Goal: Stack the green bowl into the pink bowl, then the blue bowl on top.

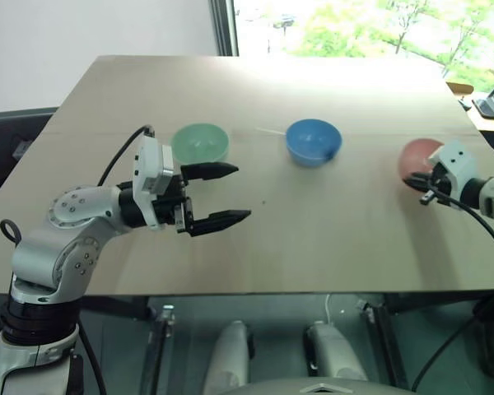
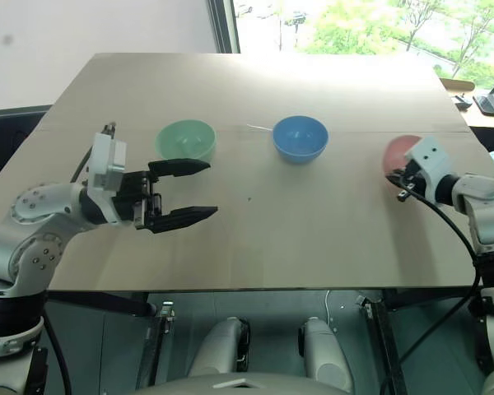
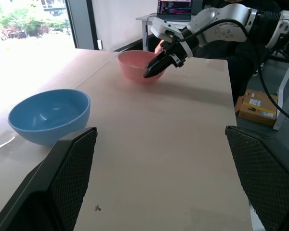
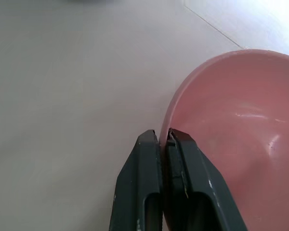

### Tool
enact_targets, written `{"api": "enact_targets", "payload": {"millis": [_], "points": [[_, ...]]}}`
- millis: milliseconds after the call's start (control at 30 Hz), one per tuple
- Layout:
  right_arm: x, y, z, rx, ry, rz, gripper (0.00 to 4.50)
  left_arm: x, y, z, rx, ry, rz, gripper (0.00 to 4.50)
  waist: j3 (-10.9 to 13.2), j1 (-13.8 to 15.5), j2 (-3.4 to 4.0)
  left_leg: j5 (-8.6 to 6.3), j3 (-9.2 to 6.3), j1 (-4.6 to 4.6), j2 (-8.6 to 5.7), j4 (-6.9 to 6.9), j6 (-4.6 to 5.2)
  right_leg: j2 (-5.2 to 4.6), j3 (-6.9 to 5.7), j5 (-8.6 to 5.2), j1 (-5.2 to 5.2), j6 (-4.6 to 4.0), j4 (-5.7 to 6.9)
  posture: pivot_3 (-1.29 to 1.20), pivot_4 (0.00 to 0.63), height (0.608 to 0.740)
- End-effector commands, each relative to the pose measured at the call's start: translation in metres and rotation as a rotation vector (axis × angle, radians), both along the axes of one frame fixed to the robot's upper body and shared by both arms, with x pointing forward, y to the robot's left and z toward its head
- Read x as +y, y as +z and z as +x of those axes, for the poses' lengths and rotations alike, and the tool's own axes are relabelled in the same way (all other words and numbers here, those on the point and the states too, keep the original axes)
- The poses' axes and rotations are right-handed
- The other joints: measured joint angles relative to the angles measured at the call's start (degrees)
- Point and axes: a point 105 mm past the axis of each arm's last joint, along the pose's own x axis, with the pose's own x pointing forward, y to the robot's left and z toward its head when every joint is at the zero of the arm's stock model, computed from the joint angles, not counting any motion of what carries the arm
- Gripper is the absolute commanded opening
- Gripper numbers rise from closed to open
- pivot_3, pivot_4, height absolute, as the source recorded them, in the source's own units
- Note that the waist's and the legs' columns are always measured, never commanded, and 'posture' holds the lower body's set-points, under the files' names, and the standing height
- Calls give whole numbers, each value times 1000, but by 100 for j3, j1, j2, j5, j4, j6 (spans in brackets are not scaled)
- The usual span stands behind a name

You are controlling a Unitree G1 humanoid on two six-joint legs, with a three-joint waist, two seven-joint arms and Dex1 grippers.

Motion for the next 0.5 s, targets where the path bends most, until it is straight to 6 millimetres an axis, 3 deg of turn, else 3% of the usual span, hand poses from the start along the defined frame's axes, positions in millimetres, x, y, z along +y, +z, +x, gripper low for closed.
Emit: {"api": "enact_targets", "payload": {"millis": [33,100,233,400,500], "points": [[51,11,-22,-5,184,39,41,-1,8,-5,-63,6,19,4500,0,-2,0,0,-1,-4,0,0,0,0,-1,0,-2,0,-1,0,150,740],[69,8,-25,24,204,57,41,2,7,-3,-69,20,30,4500,0,-1,0,0,-1,-8,-1,2,0,-1,-2,0,-5,0,0,0,150,740],[80,6,-29,56,213,57,41,3,7,-1,-73,31,28,4500,0,38,0,0,-3,-22,-2,12,0,-2,-5,1,-11,1,-1,0,150,740],[131,-8,-46,106,392,28,41,7,8,4,-80,46,32,4500,0,33,-1,0,-8,-35,0,22,0,0,-9,1,-21,0,1,0,150,740],[143,-9,-50,100,439,11,41,7,8,5,-78,52,31,4500,0,26,-1,0,-11,-35,2,22,0,4,-11,0,-24,0,7,0,150,740]]}}
